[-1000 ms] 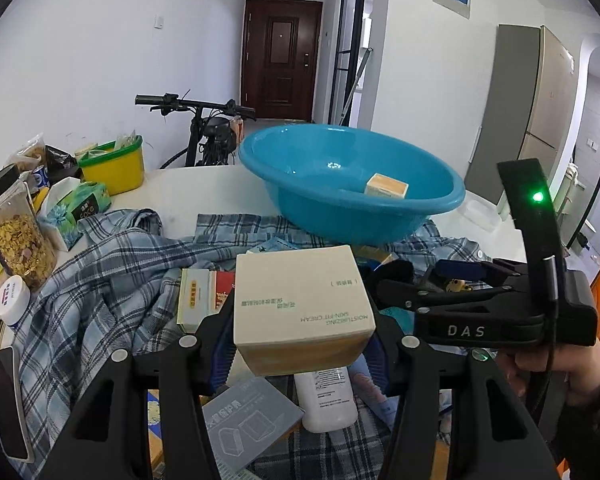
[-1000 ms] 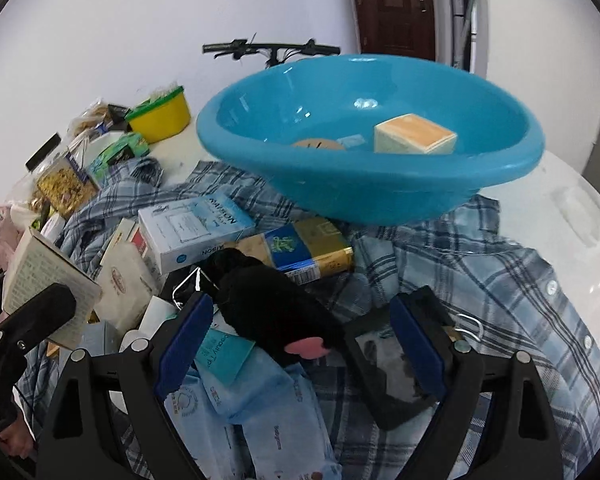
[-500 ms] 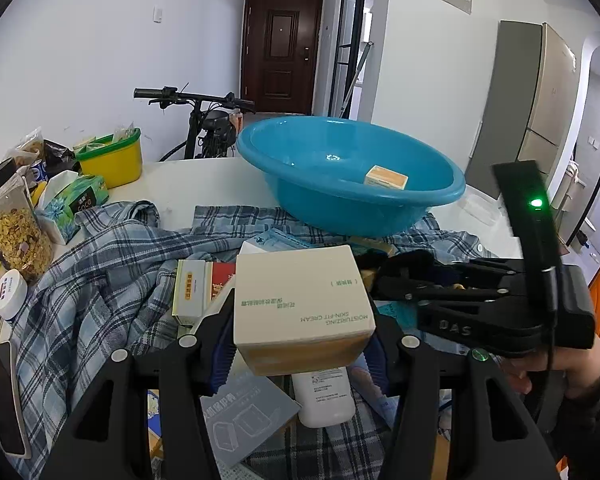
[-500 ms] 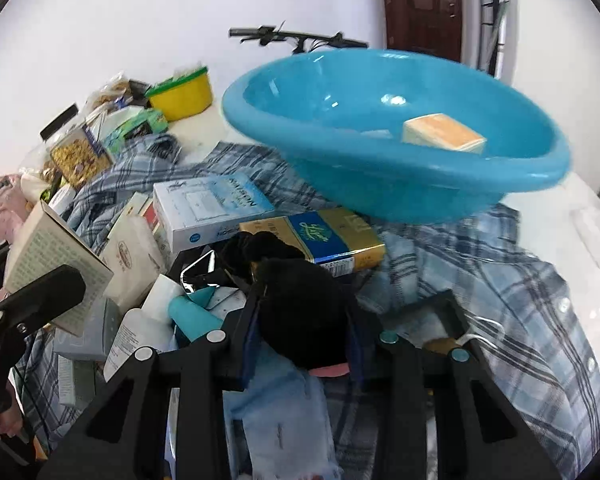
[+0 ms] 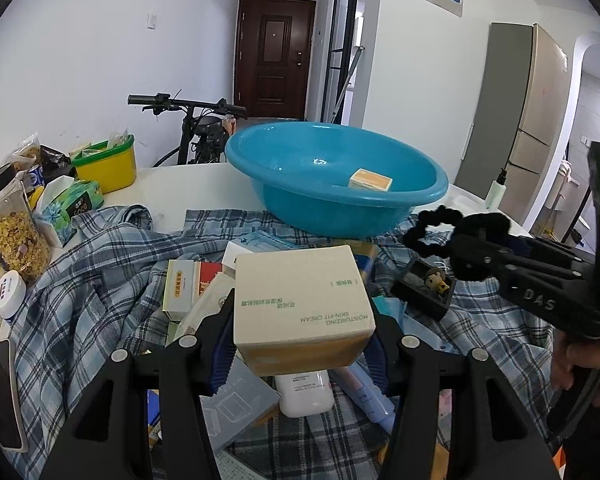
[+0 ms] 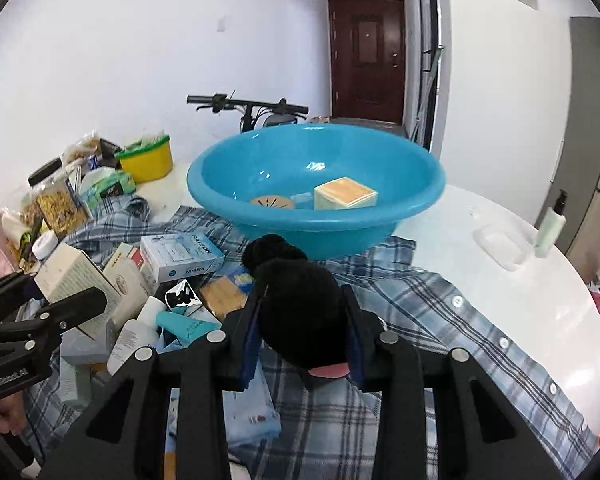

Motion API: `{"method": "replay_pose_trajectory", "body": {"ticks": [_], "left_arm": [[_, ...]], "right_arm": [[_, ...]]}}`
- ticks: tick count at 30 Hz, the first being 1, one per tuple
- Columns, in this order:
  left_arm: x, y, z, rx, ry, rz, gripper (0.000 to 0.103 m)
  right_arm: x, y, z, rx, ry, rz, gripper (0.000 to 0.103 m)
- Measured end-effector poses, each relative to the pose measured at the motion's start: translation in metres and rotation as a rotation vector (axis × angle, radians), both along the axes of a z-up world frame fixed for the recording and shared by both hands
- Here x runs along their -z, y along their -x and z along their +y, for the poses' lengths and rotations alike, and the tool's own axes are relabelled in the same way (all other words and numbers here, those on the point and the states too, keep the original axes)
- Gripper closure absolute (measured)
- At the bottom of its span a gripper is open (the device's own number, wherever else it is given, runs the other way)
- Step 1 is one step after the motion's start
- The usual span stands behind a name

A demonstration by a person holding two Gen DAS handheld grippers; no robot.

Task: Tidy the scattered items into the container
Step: 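Lift black scrunchie with right tool while left tool carries cream box toward basin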

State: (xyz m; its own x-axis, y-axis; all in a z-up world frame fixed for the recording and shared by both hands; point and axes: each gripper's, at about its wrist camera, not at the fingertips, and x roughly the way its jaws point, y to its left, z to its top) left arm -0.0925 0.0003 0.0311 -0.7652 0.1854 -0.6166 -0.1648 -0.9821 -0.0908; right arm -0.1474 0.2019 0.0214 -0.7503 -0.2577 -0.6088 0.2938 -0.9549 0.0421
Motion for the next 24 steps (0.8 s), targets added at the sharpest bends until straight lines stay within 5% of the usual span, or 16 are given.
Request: {"method": "replay_pose_trajectory", "body": {"ticks": [24], "left_arm": [[-0.005, -0.032, 0.013, 0.017, -0.009, 0.027, 0.047]], "right_arm": [[0.005, -0.038, 0.009, 0.013, 0.000, -0.022, 0.068]]}}
